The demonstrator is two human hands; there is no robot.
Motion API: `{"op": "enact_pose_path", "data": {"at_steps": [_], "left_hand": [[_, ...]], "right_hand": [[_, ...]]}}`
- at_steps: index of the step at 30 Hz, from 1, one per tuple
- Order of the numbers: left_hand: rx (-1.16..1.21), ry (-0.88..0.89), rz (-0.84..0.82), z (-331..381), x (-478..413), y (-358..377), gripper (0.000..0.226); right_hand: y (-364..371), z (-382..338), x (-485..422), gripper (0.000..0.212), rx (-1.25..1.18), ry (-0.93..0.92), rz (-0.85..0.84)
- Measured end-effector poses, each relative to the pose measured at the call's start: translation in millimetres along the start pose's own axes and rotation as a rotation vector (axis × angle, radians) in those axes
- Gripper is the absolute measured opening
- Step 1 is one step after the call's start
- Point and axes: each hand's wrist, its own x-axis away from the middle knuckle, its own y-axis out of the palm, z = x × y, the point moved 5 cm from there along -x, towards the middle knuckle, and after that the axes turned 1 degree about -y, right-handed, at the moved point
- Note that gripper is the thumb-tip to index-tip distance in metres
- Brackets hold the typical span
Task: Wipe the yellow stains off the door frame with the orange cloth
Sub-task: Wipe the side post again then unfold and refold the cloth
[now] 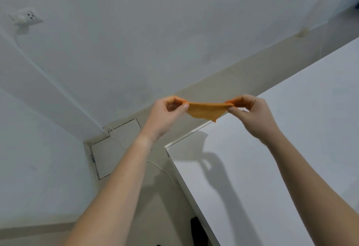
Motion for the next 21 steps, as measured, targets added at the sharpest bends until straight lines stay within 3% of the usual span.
{"op": "enact_pose_path", "data": {"at_steps": [3, 8, 13, 21], "left_hand": [[-0.104, -0.074, -0.04, -54.4, 24.4, 15.4, 0.003], [-0.239, -0.383, -0.157, -176.6, 81.9, 50.0, 0.007], [-0.271, -0.543, -0.323, -232.2, 124.1, 74.3, 0.004], [-0.277, -0.535, -0.129, -235.2, 67.2, 77.2, 0.01]], "right_hand": [[16.1, 46.8, 30.5, 0.007, 0.077, 0.061, -0.017], [51.5, 152.4, 102.6, 0.016, 0.279, 0.309, -0.195], [63.1, 197.3, 148.7, 0.015, 0.319, 0.464, -0.351], [69.3, 216.2, 91.8, 0.006, 0.349, 0.474, -0.295]]}}
